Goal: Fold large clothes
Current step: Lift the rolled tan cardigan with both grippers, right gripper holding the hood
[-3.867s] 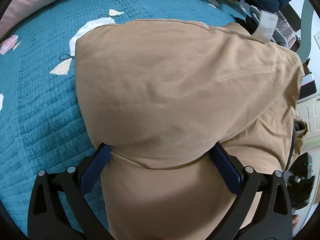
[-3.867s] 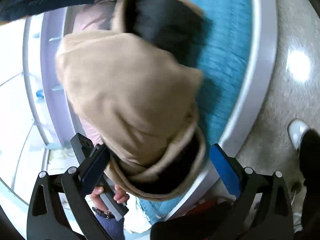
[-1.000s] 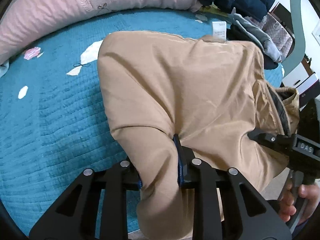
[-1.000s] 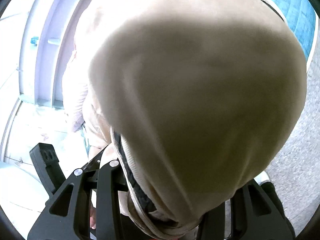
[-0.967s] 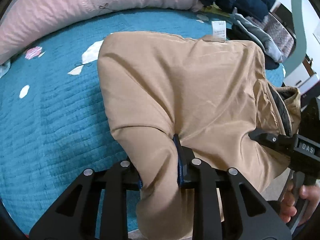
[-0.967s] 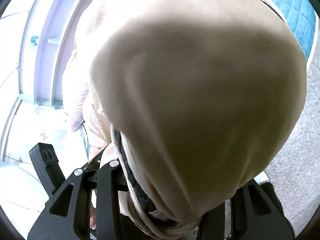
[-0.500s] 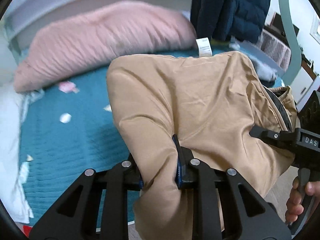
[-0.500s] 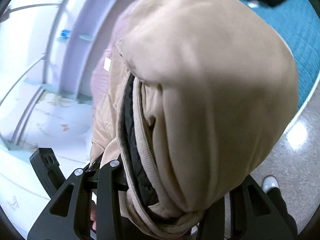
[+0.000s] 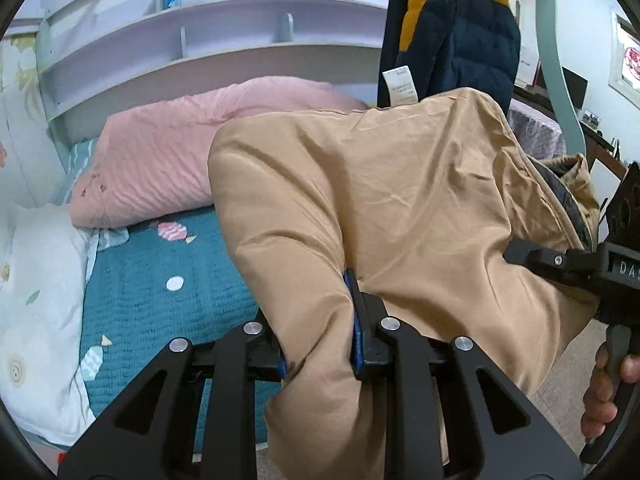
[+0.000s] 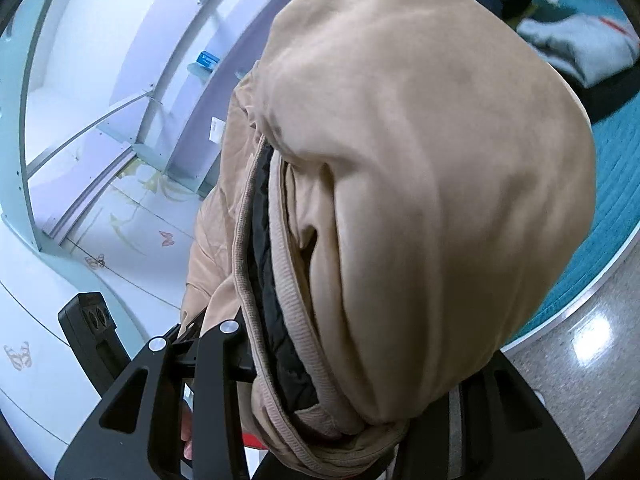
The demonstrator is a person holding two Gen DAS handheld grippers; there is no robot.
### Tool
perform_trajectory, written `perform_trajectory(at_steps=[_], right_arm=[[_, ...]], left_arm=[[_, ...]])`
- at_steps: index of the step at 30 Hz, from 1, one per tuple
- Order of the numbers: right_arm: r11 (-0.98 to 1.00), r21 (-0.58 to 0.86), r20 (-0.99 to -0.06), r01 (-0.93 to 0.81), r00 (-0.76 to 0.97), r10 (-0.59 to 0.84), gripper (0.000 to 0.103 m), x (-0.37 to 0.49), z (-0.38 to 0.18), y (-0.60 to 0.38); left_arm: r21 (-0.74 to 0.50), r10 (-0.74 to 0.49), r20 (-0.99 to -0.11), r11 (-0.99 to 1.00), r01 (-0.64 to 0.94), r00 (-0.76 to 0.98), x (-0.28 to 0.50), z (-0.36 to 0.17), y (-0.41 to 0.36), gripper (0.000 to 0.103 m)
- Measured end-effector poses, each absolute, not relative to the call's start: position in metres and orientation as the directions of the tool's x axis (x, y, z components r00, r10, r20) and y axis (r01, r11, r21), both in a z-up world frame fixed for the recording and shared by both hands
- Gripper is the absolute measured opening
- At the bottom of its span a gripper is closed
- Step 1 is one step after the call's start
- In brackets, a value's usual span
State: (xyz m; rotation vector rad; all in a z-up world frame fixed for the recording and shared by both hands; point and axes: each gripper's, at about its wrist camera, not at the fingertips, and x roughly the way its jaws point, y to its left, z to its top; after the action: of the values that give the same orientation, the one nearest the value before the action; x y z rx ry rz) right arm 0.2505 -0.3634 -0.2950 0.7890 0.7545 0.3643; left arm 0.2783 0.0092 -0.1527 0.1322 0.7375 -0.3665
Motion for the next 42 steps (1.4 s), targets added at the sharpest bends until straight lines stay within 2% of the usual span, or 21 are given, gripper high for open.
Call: perform_trajectory(at_steps=[5,11,15,20,24,33,37,42], right_arm=[[0.674,0.739,-0.475,-0.019,0.694,0.541,0.037,0.265,-0.29,-0.351],[0.651,0.759,-0.485,0.02,0.684,0.545,0.037,0.301,-0.301,-0.367],[0.635,0.77,-0.505,0.062,0.669,0.546,0.037,0.323,-0.318,-0.39],[0.607,0.785,-0.53,0.127,0.644,0.552,0.037,0.349,-0.311,-0.409],[0.573,0.8,-0.544,0.177,0.618,0.568,0.037,0.346,-0.292,-0.443],[0.557,0.804,-0.57,0.207,0.534,0.624,0.037,0.346,-0.195,-0.513],[0.59,0.782,-0.596,0.198,0.515,0.617,0.037,0.357,-0.159,-0.561],[0.622,0.747,-0.632,0.234,0.538,0.557,0.037,0.379,-0.133,-0.628]], left_arm=[[-0.002,-0.288,-0.675,0.921,0.39,0.679,0.29,-0.157,-0.003,0.021],[0.002,-0.283,-0.703,0.917,0.399,0.653,0.321,-0.19,-0.034,0.021],[-0.004,-0.28,-0.746,0.909,0.417,0.605,0.351,-0.216,-0.061,0.021],[0.016,-0.261,-0.798,0.892,0.452,0.543,0.384,-0.223,-0.091,0.021],[0.041,-0.224,-0.842,0.881,0.472,0.491,0.399,-0.199,-0.116,0.021],[0.076,-0.145,-0.892,0.886,0.457,0.428,0.401,-0.105,-0.195,0.021],[0.038,-0.164,-0.894,0.899,0.436,0.417,0.405,-0.08,-0.236,0.021],[-0.009,-0.235,-0.884,0.873,0.488,0.403,0.437,-0.071,-0.305,0.021]])
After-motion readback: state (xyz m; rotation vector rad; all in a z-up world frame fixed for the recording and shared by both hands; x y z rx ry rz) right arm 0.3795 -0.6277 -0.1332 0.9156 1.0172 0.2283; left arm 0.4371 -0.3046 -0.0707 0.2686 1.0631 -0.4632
